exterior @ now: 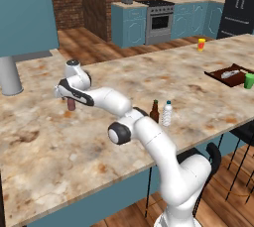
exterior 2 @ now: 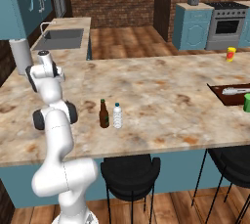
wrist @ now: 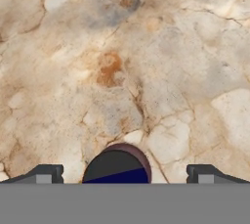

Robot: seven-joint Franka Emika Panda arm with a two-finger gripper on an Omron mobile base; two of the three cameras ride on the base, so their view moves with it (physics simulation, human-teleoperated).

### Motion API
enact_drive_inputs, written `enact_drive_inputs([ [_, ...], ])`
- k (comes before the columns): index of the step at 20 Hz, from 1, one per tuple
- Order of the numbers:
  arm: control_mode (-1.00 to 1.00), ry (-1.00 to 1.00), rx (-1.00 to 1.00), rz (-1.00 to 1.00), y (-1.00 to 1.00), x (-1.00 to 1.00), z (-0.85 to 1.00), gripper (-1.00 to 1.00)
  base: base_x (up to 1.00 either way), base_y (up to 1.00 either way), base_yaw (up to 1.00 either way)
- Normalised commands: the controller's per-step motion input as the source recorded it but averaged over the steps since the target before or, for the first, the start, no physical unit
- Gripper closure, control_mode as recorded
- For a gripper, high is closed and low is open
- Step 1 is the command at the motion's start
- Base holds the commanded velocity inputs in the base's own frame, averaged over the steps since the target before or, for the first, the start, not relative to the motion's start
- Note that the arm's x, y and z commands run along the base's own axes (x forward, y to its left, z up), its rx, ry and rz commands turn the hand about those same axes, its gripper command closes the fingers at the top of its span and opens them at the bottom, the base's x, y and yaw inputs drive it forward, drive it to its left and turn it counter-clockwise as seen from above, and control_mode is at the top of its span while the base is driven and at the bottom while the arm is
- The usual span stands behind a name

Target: Place the drinks on the dining counter in a tight cluster.

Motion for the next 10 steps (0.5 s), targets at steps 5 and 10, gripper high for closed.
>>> enact_drive_inputs([
  [5, -1.00, 0.00, 0.00, 0.00, 0.00, 0.00, 0.00, 1.00, 0.00, 0.00, 0.00],
  [10, -1.00, 0.00, 0.00, 0.00, 0.00, -0.04, 0.00, 1.00, 0.00, 0.00, 0.00],
])
